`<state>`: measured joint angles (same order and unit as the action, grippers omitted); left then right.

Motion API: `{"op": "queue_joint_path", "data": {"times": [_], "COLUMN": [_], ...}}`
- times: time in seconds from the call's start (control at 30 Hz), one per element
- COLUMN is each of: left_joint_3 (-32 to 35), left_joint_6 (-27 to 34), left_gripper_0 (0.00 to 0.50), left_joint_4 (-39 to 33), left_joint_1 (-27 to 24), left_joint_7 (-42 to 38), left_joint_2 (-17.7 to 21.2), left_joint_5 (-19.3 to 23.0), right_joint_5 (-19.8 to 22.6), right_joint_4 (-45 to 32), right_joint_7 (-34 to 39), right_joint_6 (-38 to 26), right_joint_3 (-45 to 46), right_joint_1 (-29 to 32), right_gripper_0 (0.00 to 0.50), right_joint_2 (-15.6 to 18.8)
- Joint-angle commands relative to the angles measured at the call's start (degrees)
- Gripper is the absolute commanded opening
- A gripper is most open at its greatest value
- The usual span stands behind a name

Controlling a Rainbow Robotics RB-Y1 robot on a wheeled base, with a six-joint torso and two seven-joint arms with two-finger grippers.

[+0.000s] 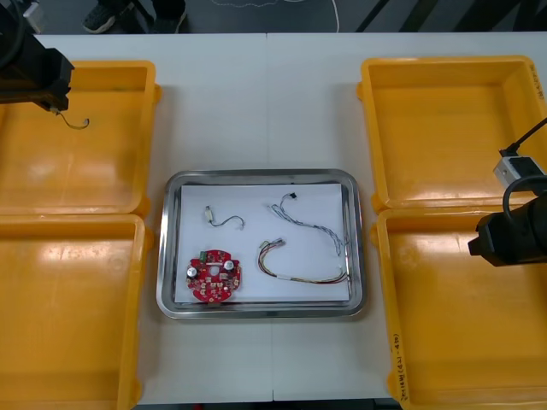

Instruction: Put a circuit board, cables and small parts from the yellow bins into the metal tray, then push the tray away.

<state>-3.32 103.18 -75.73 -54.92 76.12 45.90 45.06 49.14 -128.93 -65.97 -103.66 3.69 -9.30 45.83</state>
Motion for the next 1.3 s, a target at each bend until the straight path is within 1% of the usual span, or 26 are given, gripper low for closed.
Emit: {"op": "queue_joint_path", "data": {"times": [0.03, 0.1, 0.17, 0.33, 0.47, 0.57, 0.67, 0.77, 0.8, 1.0, 1.03, 1.13, 1.17, 1.3], "left_joint_3": [2.8, 2.7, 2.7, -0.1, -2.3, -2.7, -2.7, -2.7, -2.7, -3.5, -3.5, -7.9, -8.3, -10.2], "left_joint_6": [5.3, 6.8, 6.8, 6.8, 6.8, 6.8, 6.8, 6.8, 6.8, 6.8, 6.8, 6.8, 6.8, 6.8], "left_gripper_0": [0.0, 0.0, 0.0, 0.0, 0.0, 0.0, 0.0, 0.0, 0.0, 0.0, 0.0, 0.0, 0.0, 0.0], "left_joint_4": [-6.6, -8.2, -10.6, -15.5, -19.8, -22.3, -24.9, -27.6, -28.1, -31.1, -31.1, -31.9, -32.1, -32.1], "left_joint_1": [-0.9, -0.9, -0.8, -0.8, 0.3, 1.2, 2.4, 3.9, 4.0, 4.7, 4.7, 4.6, 4.6, 4.6], "left_joint_7": [-7.7, -8.3, -10.5, -18.2, -25.2, -29.3, -34.0, -37.1, -37.2, -38.5, -38.5, -42.6, -43.1, -44.8], "left_joint_2": [2.8, 2.9, 2.9, 2.8, 2.7, 1.7, -0.3, -2.8, -3.3, -9.2, -9.2, -11.4, -11.8, -15.9], "left_joint_5": [1.2, 1.5, 2.2, 5.2, 7.5, 8.2, 8.3, 7.5, 7.2, 3.7, 3.7, 0.9, 0.5, -3.0], "right_joint_5": [0.1, 0.1, 0.0, 0.0, 0.0, 0.1, 0.2, 0.3, 0.3, 0.8, 0.8, 1.1, 1.1, 1.2], "right_joint_4": [-1.7, -1.7, -1.6, -1.7, -1.6, -1.7, -1.6, -1.7, -1.7, -1.7, -1.7, -1.7, -1.7, -1.6], "right_joint_7": [-1.0, -1.1, -1.2, -1.4, -1.4, -1.5, -1.6, -1.6, -1.6, -1.6, -1.6, -1.6, -1.6, -1.6], "right_joint_6": [0.6, 0.6, 0.6, 0.6, 0.6, 0.6, 0.6, 0.6, 0.6, 0.6, 0.6, 0.6, 0.6, 0.6], "right_joint_3": [1.8, 1.8, 1.8, 1.8, 1.9, 1.9, 2.0, 2.0, 2.0, 2.3, 2.3, 2.3, 2.3, 2.3], "right_joint_1": [0.7, 0.7, 0.7, 0.7, 0.7, 0.7, 0.7, 0.7, 0.7, 0.7, 0.7, 0.7, 0.7, 0.7], "right_gripper_0": [0.5, 0.5, 0.5, 0.5, 0.5, 0.5, 0.5, 0.5, 0.5, 0.5, 0.5, 0.5, 0.5, 0.5], "right_joint_2": [-0.3, -0.3, -0.3, -0.3, -0.3, -0.3, -0.3, -0.3, -0.3, -0.3, -0.3, -0.3, -0.3, -0.3]}}
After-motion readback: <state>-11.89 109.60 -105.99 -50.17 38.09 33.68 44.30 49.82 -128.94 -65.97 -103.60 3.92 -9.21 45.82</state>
